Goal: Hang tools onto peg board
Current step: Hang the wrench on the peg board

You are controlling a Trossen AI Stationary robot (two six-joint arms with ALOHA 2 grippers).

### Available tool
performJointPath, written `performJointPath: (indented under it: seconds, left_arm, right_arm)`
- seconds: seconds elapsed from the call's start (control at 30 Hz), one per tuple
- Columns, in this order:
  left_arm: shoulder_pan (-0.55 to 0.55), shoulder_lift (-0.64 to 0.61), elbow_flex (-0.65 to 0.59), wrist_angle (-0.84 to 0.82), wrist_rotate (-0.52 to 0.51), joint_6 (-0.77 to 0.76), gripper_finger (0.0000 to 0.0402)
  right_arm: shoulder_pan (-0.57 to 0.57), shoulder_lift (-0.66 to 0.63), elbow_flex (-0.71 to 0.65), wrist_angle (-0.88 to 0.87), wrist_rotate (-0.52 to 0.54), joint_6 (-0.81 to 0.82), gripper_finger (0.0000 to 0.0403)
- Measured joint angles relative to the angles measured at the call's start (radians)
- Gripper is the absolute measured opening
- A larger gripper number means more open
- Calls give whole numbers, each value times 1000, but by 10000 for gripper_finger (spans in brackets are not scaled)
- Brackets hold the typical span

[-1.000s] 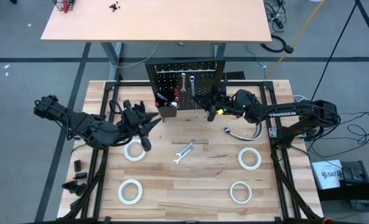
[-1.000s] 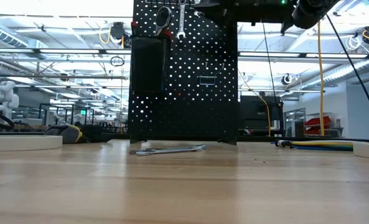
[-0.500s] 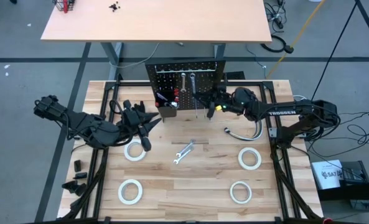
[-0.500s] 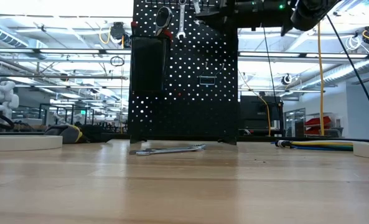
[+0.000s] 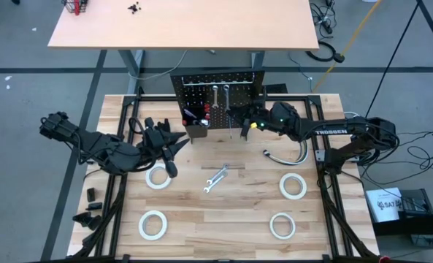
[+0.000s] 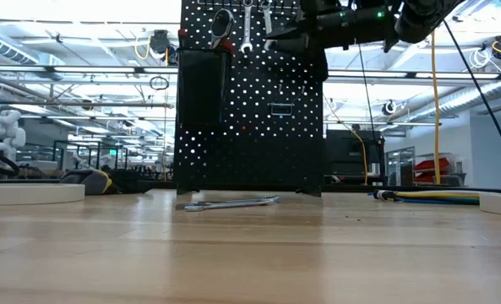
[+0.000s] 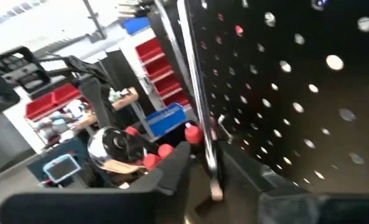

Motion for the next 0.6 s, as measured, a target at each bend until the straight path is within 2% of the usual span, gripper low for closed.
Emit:
performJointPath:
  seconds: [0.17,0.3,0.43,0.6]
  left_arm:
    - [0,0,0,-28,0,-25,100]
    - [0,0,0,-71,0,-57,100]
    - [-2,0,0,-116,12,-81,100]
    - [-4,0,0,-161,97,-81,100]
  right_arm:
    - [-7,0,0,-71,27,-15,129]
    - [-7,-1,0,-142,26,-18,153]
    - [-2,0,-1,-211,25,-19,162]
    - [44,-1,-1,-219,21,-71,162]
